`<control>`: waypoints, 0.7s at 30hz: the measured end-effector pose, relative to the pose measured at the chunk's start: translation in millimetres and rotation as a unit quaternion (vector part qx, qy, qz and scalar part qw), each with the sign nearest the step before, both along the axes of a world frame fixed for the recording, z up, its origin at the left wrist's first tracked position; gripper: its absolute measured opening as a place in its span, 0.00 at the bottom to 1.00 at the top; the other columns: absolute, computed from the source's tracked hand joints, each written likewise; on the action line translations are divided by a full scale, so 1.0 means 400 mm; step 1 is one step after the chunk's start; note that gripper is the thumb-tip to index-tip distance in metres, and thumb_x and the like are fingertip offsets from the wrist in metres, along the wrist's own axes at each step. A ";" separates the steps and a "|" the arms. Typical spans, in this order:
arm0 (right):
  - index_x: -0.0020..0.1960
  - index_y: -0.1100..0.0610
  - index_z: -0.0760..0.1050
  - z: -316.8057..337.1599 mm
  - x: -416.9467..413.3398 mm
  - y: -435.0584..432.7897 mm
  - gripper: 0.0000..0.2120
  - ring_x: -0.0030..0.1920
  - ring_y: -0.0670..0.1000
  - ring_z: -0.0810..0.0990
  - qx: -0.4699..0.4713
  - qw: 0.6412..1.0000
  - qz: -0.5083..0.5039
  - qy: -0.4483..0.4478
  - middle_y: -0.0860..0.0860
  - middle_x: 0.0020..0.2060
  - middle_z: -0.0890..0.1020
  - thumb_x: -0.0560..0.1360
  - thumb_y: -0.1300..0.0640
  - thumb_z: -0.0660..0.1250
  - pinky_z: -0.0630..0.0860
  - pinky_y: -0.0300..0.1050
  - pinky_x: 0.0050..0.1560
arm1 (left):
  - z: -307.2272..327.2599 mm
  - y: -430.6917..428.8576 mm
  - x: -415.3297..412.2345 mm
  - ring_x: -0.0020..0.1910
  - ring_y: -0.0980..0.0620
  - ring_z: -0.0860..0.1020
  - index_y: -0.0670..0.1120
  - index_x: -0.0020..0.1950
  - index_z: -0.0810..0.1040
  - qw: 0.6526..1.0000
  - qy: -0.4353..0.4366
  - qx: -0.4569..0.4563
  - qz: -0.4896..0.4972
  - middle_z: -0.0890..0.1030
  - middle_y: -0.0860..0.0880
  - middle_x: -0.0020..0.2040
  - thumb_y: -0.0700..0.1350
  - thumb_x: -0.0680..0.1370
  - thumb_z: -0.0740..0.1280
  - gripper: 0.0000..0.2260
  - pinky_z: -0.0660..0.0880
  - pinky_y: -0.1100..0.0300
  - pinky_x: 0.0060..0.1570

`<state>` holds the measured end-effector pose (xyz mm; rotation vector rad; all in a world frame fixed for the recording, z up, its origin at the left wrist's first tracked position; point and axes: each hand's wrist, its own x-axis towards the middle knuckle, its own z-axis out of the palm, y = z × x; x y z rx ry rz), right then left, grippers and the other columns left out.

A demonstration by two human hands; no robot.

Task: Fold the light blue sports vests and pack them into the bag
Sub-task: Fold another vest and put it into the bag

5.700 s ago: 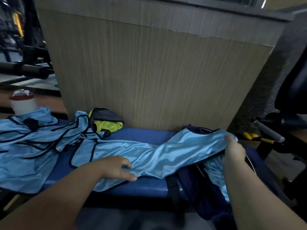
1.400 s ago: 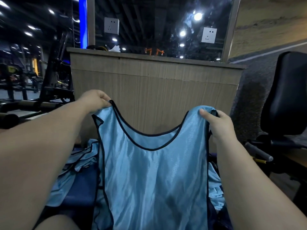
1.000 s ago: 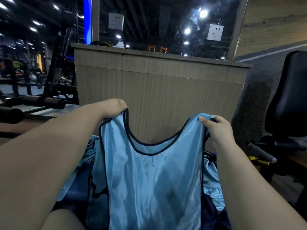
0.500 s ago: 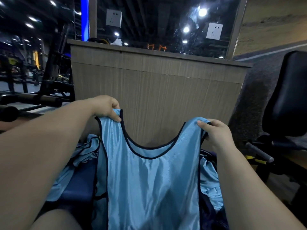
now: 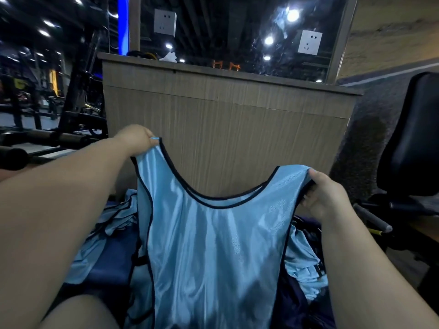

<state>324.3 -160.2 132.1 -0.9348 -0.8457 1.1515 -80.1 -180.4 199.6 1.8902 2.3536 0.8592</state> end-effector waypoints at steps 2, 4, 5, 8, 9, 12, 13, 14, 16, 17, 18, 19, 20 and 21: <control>0.57 0.56 0.76 -0.004 0.006 -0.001 0.08 0.53 0.53 0.80 -0.003 1.000 -0.013 0.017 0.54 0.53 0.82 0.80 0.56 0.63 0.77 0.49 0.50 | -0.004 0.000 -0.012 0.59 0.40 0.75 0.38 0.61 0.79 1.000 -0.010 0.018 0.019 0.79 0.39 0.59 0.48 0.82 0.61 0.16 0.71 0.53 0.56; 0.56 0.57 0.76 -0.010 0.005 -0.004 0.08 0.52 0.56 0.81 -0.006 1.000 -0.015 -0.003 0.56 0.52 0.82 0.81 0.58 0.61 0.77 0.54 0.56 | -0.011 0.002 -0.013 0.59 0.41 0.76 0.40 0.62 0.79 0.999 -0.017 0.041 0.027 0.79 0.40 0.60 0.47 0.82 0.62 0.14 0.71 0.55 0.53; 0.53 0.58 0.77 -0.015 0.003 -0.004 0.07 0.51 0.56 0.81 -0.007 0.999 -0.013 -0.034 0.56 0.50 0.82 0.81 0.59 0.60 0.76 0.55 0.57 | -0.015 0.004 -0.012 0.59 0.42 0.76 0.41 0.61 0.79 0.998 -0.021 0.049 0.029 0.79 0.41 0.60 0.46 0.82 0.62 0.13 0.70 0.56 0.51; 0.50 0.59 0.78 -0.030 -0.006 0.001 0.12 0.46 0.57 0.80 -0.006 0.987 0.007 -0.162 0.59 0.46 0.82 0.82 0.65 0.56 0.75 0.56 0.54 | -0.027 0.012 0.003 0.55 0.43 0.76 0.42 0.58 0.80 0.999 -0.020 0.041 0.022 0.80 0.42 0.57 0.43 0.81 0.63 0.10 0.69 0.57 0.48; 0.51 0.60 0.79 -0.034 -0.011 0.002 0.12 0.45 0.58 0.80 -0.007 0.981 0.018 -0.194 0.60 0.46 0.82 0.81 0.66 0.56 0.75 0.56 0.52 | -0.030 0.016 0.008 0.53 0.45 0.76 0.42 0.57 0.80 0.999 -0.010 0.031 0.015 0.80 0.43 0.57 0.42 0.81 0.62 0.09 0.68 0.59 0.47; 0.49 0.54 0.82 -0.037 -0.026 0.002 0.16 0.43 0.58 0.76 -0.023 0.957 0.029 -0.287 0.61 0.43 0.82 0.79 0.67 0.57 0.72 0.55 0.47 | -0.039 0.024 0.034 0.48 0.49 0.73 0.44 0.57 0.78 1.000 0.017 -0.008 -0.022 0.79 0.44 0.54 0.44 0.82 0.61 0.08 0.67 0.59 0.46; 0.47 0.52 0.82 -0.038 -0.030 0.003 0.17 0.42 0.59 0.75 -0.024 0.952 0.033 -0.305 0.61 0.42 0.81 0.77 0.68 0.57 0.71 0.55 0.46 | -0.041 0.026 0.043 0.48 0.49 0.73 0.45 0.57 0.77 0.999 0.022 -0.022 -0.041 0.78 0.45 0.53 0.45 0.82 0.60 0.09 0.67 0.59 0.45; 0.47 0.52 0.83 -0.037 -0.036 0.001 0.18 0.41 0.59 0.75 -0.025 0.948 0.037 -0.316 0.62 0.41 0.82 0.76 0.68 0.57 0.72 0.55 0.45 | -0.041 0.026 0.054 0.49 0.49 0.74 0.45 0.57 0.77 0.998 0.024 -0.031 -0.059 0.78 0.46 0.52 0.45 0.82 0.59 0.09 0.68 0.59 0.45; 0.47 0.52 0.82 -0.030 -0.049 -0.006 0.19 0.40 0.58 0.77 -0.026 0.942 0.033 -0.332 0.62 0.44 0.84 0.74 0.70 0.58 0.74 0.54 0.43 | -0.041 0.027 0.073 0.47 0.49 0.75 0.47 0.56 0.76 0.995 0.017 -0.037 -0.087 0.78 0.47 0.50 0.46 0.82 0.59 0.08 0.68 0.58 0.41; 0.48 0.52 0.82 -0.027 -0.057 -0.006 0.18 0.40 0.58 0.78 -0.028 0.943 0.021 -0.332 0.61 0.45 0.84 0.73 0.69 0.58 0.76 0.53 0.43 | -0.039 0.026 0.083 0.46 0.50 0.75 0.48 0.56 0.76 0.994 0.004 -0.038 -0.100 0.78 0.48 0.48 0.47 0.82 0.59 0.08 0.68 0.58 0.40; 0.48 0.52 0.81 -0.021 -0.064 -0.010 0.16 0.41 0.58 0.79 -0.033 0.943 0.004 -0.332 0.60 0.46 0.84 0.73 0.68 0.59 0.77 0.52 0.43 | -0.036 0.024 0.094 0.45 0.51 0.75 0.48 0.54 0.77 0.992 -0.020 -0.042 -0.115 0.78 0.49 0.48 0.46 0.82 0.60 0.07 0.69 0.58 0.40; 0.48 0.52 0.81 -0.017 -0.072 -0.012 0.13 0.43 0.57 0.81 -0.033 0.941 -0.017 -0.336 0.57 0.45 0.84 0.74 0.65 0.61 0.79 0.52 0.45 | -0.034 0.022 0.105 0.44 0.52 0.76 0.48 0.54 0.77 0.989 -0.052 -0.053 -0.132 0.79 0.49 0.48 0.46 0.82 0.61 0.06 0.71 0.57 0.41; 0.46 0.52 0.81 -0.012 -0.082 -0.015 0.08 0.45 0.56 0.81 -0.025 0.937 -0.034 -0.347 0.55 0.44 0.84 0.74 0.61 0.64 0.80 0.52 0.48 | -0.031 0.019 0.119 0.45 0.51 0.76 0.48 0.54 0.78 0.983 -0.086 -0.070 -0.147 0.79 0.48 0.49 0.45 0.81 0.62 0.06 0.73 0.55 0.44; 0.44 0.52 0.81 -0.008 -0.092 -0.016 0.04 0.46 0.55 0.81 -0.013 0.931 -0.044 -0.362 0.53 0.43 0.83 0.75 0.57 0.67 0.80 0.53 0.52 | -0.029 0.017 0.131 0.46 0.49 0.77 0.46 0.55 0.79 0.976 -0.119 -0.089 -0.159 0.80 0.47 0.50 0.44 0.81 0.63 0.07 0.74 0.54 0.47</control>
